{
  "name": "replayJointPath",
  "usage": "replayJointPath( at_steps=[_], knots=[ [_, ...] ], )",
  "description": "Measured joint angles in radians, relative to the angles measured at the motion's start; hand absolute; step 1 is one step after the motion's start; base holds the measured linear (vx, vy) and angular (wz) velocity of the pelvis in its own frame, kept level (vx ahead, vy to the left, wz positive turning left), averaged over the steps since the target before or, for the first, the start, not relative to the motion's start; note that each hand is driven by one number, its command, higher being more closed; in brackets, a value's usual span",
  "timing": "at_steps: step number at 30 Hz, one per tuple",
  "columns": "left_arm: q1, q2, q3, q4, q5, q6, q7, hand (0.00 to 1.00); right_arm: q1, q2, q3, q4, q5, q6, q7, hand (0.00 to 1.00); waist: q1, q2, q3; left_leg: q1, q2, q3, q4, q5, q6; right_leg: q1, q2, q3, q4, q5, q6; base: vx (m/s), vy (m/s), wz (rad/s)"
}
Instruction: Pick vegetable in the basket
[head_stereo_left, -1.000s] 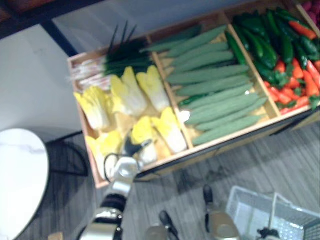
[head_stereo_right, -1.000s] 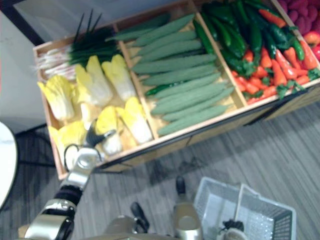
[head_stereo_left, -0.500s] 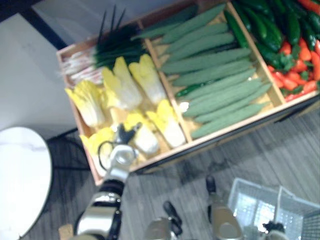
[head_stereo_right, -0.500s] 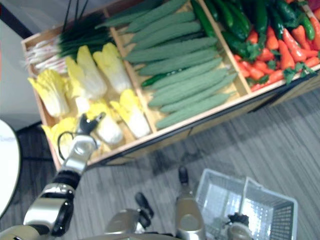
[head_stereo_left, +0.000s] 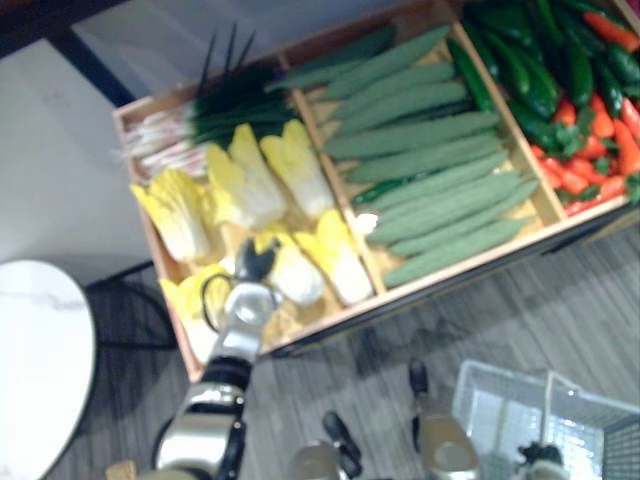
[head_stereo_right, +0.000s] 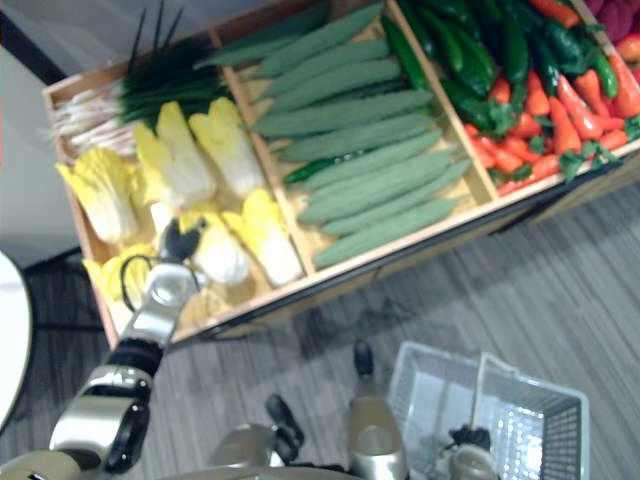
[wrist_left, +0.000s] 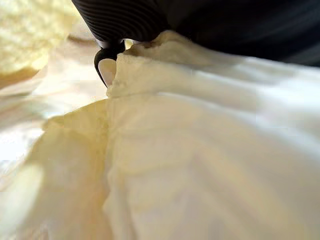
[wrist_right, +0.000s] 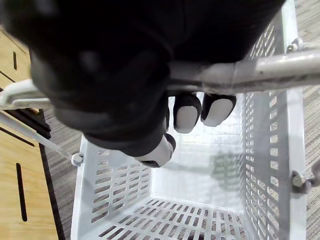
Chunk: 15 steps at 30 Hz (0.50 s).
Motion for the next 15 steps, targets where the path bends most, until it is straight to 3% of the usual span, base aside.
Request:
replayJointPath(
  at_steps=[2, 4, 6, 8, 9, 10, 13, 15],
  knots=[
    [0.068, 0.020, 0.048, -0.134, -0.004, -0.003, 0.001, 1.00, 0.011, 0.007, 0.004, 0.000, 0.001, 0.002, 0.005, 1.00, 0.019, -0.013, -0.006, 0.000, 0.005, -0.013, 0.048, -0.018, 0.007, 0.014, 0.003, 0.008, 0.006, -0.016, 0.000, -0.09, -0.038, -0.03],
    [0.113, 0.029, 0.108, -0.223, -0.031, -0.004, 0.004, 1.00, 0.013, 0.003, 0.012, 0.000, 0.013, 0.005, 0.014, 1.00, 0.040, -0.024, -0.005, -0.049, 0.022, -0.097, 0.159, -0.056, 0.020, 0.005, 0.008, 0.033, 0.018, -0.019, -0.001, -0.10, -0.045, -0.29],
    [0.202, 0.040, 0.193, -0.343, -0.082, -0.010, 0.015, 1.00, 0.012, -0.022, 0.011, 0.000, 0.021, 0.016, 0.038, 1.00, 0.075, -0.019, -0.010, -0.100, 0.024, -0.357, 0.295, -0.127, 0.015, 0.004, 0.028, 0.077, 0.030, -0.016, 0.003, -0.11, -0.012, -0.56],
    [0.265, 0.042, 0.240, -0.419, -0.124, -0.032, 0.024, 1.00, 0.015, -0.042, 0.004, 0.001, 0.020, 0.025, 0.052, 1.00, 0.090, -0.009, -0.031, -0.101, 0.022, -0.488, 0.299, -0.190, -0.008, -0.010, 0.057, 0.112, 0.039, -0.013, 0.009, -0.11, 0.113, -0.59],
    [0.277, 0.042, 0.244, -0.442, -0.146, -0.036, 0.025, 1.00, 0.020, -0.047, -0.016, 0.001, 0.020, 0.028, 0.063, 1.00, 0.085, -0.004, -0.047, -0.100, 0.027, -0.507, 0.278, -0.231, -0.007, -0.014, 0.064, 0.111, 0.030, -0.005, 0.019, -0.15, 0.211, -0.27],
    [0.287, 0.042, 0.240, -0.465, -0.175, -0.045, 0.017, 1.00, 0.030, -0.035, -0.040, -0.003, 0.020, 0.033, 0.071, 1.00, 0.084, -0.043, -0.063, -0.097, -0.003, -0.492, 0.265, -0.227, 0.006, -0.014, 0.041, 0.126, 0.018, 0.007, 0.036, -0.10, 0.187, -0.05],
    [0.316, 0.034, 0.182, -0.541, -0.196, -0.049, 0.001, 1.00, 0.059, -0.021, -0.059, -0.032, 0.021, 0.038, 0.079, 1.00, 0.086, -0.093, -0.092, -0.059, -0.048, -0.439, 0.221, -0.203, 0.017, -0.027, 0.006, 0.177, 0.029, 0.028, 0.051, -0.02, 0.142, -0.32],
    [0.316, 0.034, 0.132, -0.596, -0.195, -0.070, -0.005, 1.00, 0.061, -0.015, -0.057, -0.061, 0.022, 0.037, 0.079, 1.00, 0.086, -0.110, -0.102, -0.058, -0.073, -0.383, 0.224, -0.201, 0.027, -0.064, -0.005, 0.226, 0.044, 0.042, 0.059, 0.01, 0.159, -0.83]
  ],
)
